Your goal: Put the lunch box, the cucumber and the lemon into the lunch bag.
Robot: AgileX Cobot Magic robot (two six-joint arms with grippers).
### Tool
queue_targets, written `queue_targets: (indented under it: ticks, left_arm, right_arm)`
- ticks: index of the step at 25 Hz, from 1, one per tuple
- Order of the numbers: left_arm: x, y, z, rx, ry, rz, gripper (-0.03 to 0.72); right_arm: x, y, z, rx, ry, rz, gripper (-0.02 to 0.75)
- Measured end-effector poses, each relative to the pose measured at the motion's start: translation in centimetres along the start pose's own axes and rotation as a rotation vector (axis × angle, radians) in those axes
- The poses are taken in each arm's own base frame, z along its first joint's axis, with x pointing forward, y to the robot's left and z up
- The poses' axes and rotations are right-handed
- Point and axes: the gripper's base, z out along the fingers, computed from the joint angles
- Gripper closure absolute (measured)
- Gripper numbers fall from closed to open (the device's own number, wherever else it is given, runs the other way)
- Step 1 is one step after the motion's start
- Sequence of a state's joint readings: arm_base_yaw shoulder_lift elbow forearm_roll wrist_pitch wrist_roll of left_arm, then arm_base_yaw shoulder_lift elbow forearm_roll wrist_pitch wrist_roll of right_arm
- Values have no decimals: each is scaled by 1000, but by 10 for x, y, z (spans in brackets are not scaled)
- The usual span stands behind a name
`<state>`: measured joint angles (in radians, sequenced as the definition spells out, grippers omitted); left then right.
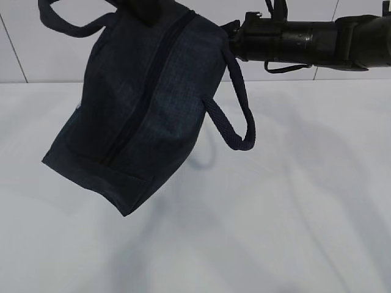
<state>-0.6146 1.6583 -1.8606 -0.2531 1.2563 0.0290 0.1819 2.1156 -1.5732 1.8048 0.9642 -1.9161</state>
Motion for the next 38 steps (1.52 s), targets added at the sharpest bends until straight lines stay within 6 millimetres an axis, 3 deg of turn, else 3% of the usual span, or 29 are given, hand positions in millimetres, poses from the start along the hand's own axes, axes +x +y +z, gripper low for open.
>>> queue_targets:
  ticks: [3, 9, 12, 17, 22, 31, 34, 38]
  left_arm:
    - [-1, 2, 11, 8, 24, -9, 697]
    - [-4, 6, 36, 9, 74, -19, 697]
    - [-4, 10, 50, 8, 104, -25, 697]
    - [-3, 16, 73, 4, 158, -33, 697]
    - [-4, 18, 89, 16, 166, -47, 697]
    - [-19, 21, 118, 79, 36, -115, 697]
    - [-24, 34, 123, 108, -9, -186, 697]
    - [-24, 68, 139, 134, -12, -312, 697]
  right_arm:
    - [2, -5, -2, 21, 11, -4, 696]
    - [11, -23, -11, 114, 53, 17, 430]
    - [8, -33, -24, 150, 48, 52, 376]
    - [-31, -54, -63, 251, -41, 113, 361]
    - [-65, -58, -95, 303, -115, 110, 360]
    - [-82, -48, -103, 287, -148, 107, 360]
    - [-83, -47, -103, 270, -151, 114, 361]
    - [-83, -46, -102, 257, -152, 120, 361]
